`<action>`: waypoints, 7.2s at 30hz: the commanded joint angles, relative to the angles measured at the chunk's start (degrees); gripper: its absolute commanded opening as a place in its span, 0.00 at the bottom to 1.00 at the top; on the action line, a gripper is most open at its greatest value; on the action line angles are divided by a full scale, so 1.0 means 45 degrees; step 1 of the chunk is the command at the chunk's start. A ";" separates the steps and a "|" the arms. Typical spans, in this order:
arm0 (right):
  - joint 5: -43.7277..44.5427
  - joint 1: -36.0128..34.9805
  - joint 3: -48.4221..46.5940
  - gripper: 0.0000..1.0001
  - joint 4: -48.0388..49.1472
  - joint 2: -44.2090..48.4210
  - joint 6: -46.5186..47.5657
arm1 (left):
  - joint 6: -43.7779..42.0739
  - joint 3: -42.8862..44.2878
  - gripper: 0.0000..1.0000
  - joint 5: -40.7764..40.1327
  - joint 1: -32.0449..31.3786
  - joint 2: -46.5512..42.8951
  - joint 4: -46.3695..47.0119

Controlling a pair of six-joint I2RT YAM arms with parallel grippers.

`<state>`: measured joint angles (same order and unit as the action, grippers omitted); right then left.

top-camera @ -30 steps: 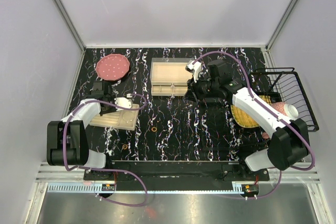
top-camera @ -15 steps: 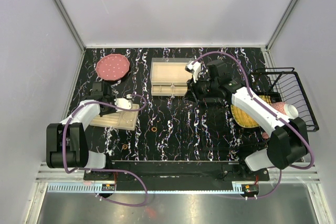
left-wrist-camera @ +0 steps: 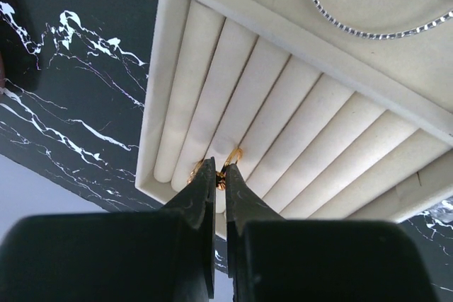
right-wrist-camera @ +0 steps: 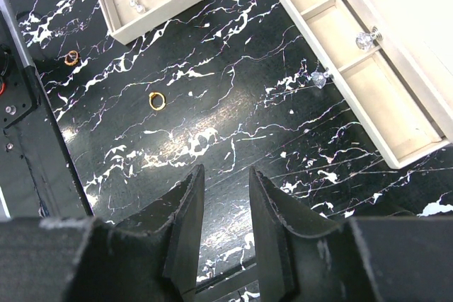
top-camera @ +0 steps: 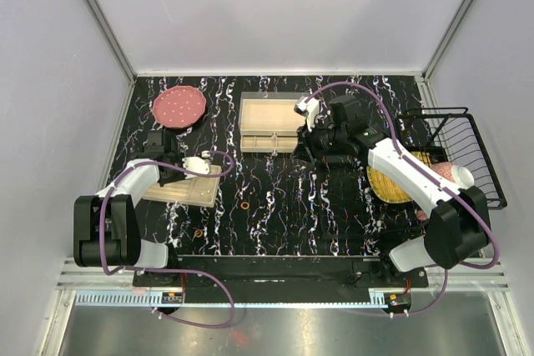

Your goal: Organize the mixed jewelry

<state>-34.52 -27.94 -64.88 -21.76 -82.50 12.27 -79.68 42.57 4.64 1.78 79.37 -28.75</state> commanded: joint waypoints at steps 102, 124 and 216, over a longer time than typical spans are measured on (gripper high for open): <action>0.3004 0.2694 -0.0484 0.38 0.0128 -0.1569 -0.0208 | 1.4405 0.3724 0.45 0.3559 -0.7544 0.2849 -0.2478; 0.2867 0.2890 -0.0465 0.37 0.0128 -0.1569 -0.0188 | 1.5519 0.3334 0.47 0.1567 -0.8188 0.3611 -0.1619; 0.2262 0.3260 -0.0504 0.38 -0.0087 -0.1510 -0.0305 | 1.3547 0.2748 0.43 -0.0817 -0.9810 0.3944 0.0061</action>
<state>-23.53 -13.80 -65.04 -22.41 -89.82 11.03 -18.63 57.80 -1.65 -42.24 98.19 -26.72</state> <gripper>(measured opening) 0.375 0.427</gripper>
